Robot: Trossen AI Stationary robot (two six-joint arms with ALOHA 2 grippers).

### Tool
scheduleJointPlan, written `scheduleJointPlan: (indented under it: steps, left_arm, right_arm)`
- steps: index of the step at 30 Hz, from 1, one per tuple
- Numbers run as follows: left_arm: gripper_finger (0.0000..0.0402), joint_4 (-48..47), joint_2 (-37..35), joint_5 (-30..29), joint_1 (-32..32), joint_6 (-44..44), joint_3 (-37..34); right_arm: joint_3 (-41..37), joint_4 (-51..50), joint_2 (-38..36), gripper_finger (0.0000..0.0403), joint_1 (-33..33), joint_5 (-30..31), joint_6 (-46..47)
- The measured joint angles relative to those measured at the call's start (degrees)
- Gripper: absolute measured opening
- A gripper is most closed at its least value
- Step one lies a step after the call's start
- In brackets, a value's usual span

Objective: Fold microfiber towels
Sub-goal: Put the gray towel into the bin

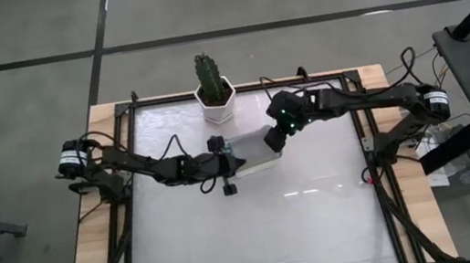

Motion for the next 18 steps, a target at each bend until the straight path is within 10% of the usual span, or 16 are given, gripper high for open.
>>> scheduleJointPlan:
  steps: [10, 18]
  left_arm:
    - [0.0, -3.01, -2.19, -1.0, 0.58, -1.36, 0.37]
    - [0.0, -2.87, -5.94, 2.67, 0.6, -0.63, 0.37]
  right_arm:
    - [5.12, -6.63, -1.81, 0.0181, -1.2, 3.08, -8.7]
    - [-1.15, 7.04, -5.78, 0.0088, 3.14, 3.59, -17.18]
